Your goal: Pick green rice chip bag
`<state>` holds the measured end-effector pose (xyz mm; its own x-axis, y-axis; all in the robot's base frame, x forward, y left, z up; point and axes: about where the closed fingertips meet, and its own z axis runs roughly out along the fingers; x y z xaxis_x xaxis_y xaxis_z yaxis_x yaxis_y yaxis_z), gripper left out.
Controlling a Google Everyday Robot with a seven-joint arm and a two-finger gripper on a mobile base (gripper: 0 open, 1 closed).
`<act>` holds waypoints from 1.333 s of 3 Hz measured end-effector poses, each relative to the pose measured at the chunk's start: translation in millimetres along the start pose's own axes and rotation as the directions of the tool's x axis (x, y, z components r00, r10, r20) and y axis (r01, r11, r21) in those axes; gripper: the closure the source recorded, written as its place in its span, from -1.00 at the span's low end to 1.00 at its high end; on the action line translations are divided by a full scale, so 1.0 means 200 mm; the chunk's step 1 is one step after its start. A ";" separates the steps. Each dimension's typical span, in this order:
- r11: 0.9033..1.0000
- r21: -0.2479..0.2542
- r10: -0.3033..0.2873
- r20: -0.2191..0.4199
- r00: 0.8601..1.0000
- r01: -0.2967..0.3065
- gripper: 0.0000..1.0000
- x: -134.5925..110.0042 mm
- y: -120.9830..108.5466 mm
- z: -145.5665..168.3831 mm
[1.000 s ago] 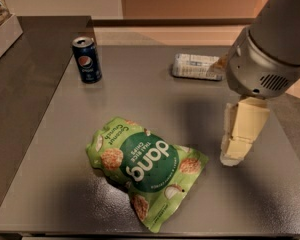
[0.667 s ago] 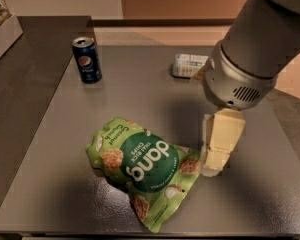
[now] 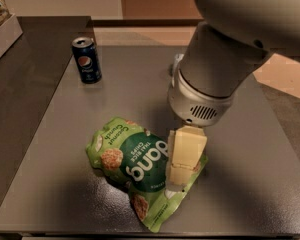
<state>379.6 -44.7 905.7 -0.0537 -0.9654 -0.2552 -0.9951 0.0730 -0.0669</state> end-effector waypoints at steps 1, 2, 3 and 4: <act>0.999 0.022 0.037 -0.003 0.999 -0.037 -1.00 -0.07 0.02 0.08; 0.995 0.046 0.085 -0.007 0.996 -0.085 -1.00 -0.13 0.01 0.16; 0.992 0.038 0.123 -0.024 0.992 -0.122 -1.00 -0.17 0.01 0.23; 0.990 0.029 0.141 -0.049 0.989 -0.140 -1.00 -0.19 0.04 0.30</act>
Offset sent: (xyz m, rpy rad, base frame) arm 0.0090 0.0454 -0.0459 -0.0094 -0.0111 -0.1673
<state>379.4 8.5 856.7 -0.1973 -0.9565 -0.2148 -0.9750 0.2142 -0.0587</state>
